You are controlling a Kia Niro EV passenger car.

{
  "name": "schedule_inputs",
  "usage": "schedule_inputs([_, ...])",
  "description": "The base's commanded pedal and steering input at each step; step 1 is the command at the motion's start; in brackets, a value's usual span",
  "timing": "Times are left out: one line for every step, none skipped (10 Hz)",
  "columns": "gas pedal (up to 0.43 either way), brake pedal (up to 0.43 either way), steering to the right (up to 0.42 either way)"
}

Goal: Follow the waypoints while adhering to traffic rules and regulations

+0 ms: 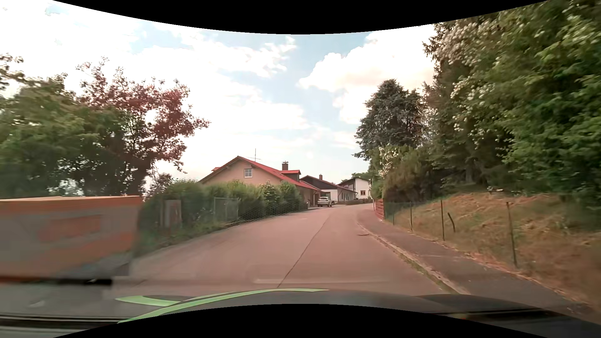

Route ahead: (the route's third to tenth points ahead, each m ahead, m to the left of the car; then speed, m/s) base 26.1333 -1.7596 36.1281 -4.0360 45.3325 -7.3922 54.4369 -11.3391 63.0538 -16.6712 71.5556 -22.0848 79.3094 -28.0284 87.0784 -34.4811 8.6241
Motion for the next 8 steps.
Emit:
schedule_inputs([0.130,0.000,0.042])
schedule_inputs([0.118,0.000,0.042])
schedule_inputs([0.118,0.000,0.042])
schedule_inputs([0.110,0.000,0.042])
schedule_inputs([0.098,0.000,0.042])
schedule_inputs([0.098,0.000,0.042])
schedule_inputs([0.087,0.000,0.041])
schedule_inputs([0.087,0.000,0.041])
